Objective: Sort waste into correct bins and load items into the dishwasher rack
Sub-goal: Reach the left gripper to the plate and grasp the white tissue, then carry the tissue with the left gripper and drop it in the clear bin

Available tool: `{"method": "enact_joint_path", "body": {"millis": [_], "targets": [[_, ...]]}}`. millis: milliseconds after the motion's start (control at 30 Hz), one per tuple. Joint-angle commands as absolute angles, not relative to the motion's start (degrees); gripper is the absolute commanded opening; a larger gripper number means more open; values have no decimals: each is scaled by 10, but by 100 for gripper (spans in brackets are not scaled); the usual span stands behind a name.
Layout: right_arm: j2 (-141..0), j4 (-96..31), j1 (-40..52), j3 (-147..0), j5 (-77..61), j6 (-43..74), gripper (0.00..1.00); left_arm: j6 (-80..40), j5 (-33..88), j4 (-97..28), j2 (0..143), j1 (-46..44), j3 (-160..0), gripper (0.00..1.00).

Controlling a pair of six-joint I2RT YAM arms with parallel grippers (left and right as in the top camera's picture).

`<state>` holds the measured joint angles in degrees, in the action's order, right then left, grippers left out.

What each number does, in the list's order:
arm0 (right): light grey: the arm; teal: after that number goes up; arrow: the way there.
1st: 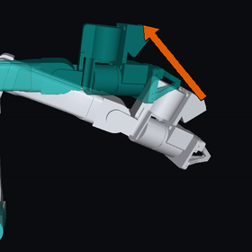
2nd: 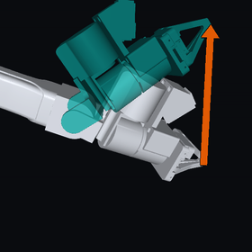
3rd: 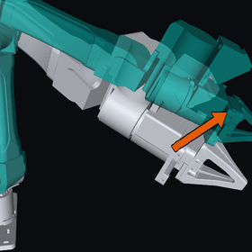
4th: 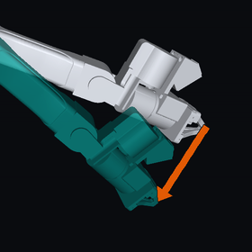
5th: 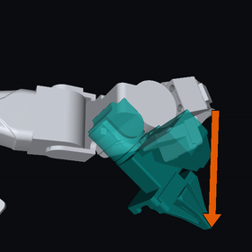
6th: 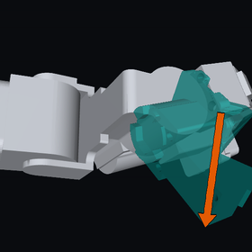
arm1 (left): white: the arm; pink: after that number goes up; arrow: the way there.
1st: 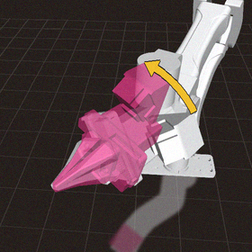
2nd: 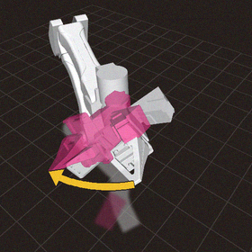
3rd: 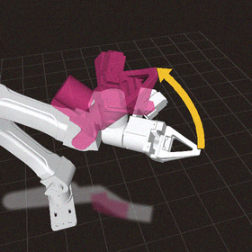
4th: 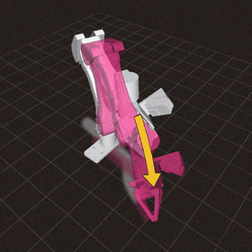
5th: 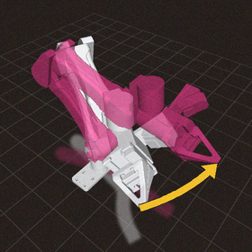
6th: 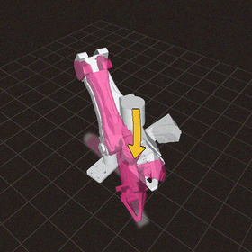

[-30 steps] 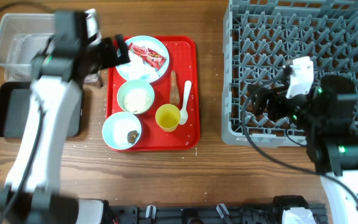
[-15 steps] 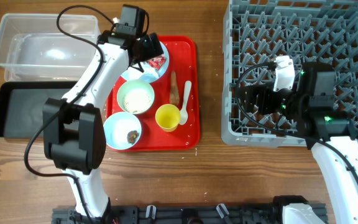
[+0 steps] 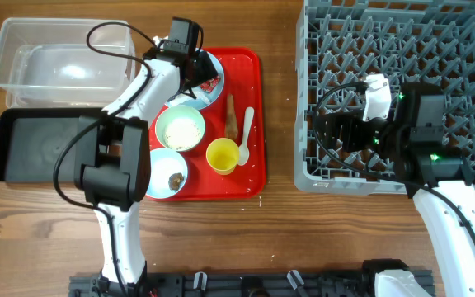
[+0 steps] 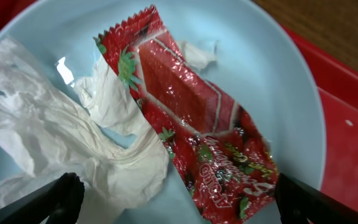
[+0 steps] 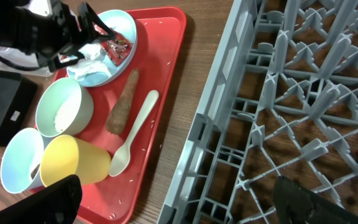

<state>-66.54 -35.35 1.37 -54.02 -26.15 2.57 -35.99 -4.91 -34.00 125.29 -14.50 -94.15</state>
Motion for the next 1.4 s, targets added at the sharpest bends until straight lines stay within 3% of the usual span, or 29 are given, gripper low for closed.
{"method": "enact_joint_path", "body": {"millis": [0, 67, 167, 233, 300, 367, 400, 1033, 1367], "targets": [[-669, -353, 17, -553, -275, 32, 100, -365, -61, -338, 1281, -143, -949, 99], [-669, -353, 17, -553, -276, 31, 100, -365, -61, -338, 1290, -143, -949, 97], [-669, -353, 17, -553, -276, 32, 100, -365, -61, -340, 1296, -143, -949, 80], [-669, -353, 17, -553, -276, 32, 100, -365, -61, -343, 1296, -143, -949, 54], [-669, -353, 17, -553, -276, 32, 100, -365, -61, -351, 1296, -143, -949, 37], [-669, -352, 17, -553, -275, 32, 100, -365, -61, -363, 1296, -143, -949, 7], [-669, -352, 17, -553, -275, 32, 100, -365, -61, -369, 1296, -143, -950, 4], [-669, -353, 17, -553, -275, 32, 100, -347, -61, -438, 1070, -115, -993, 4], [-669, -345, 17, -553, -275, 32, 99, -304, -76, -327, 1061, 39, -994, 4]]}}
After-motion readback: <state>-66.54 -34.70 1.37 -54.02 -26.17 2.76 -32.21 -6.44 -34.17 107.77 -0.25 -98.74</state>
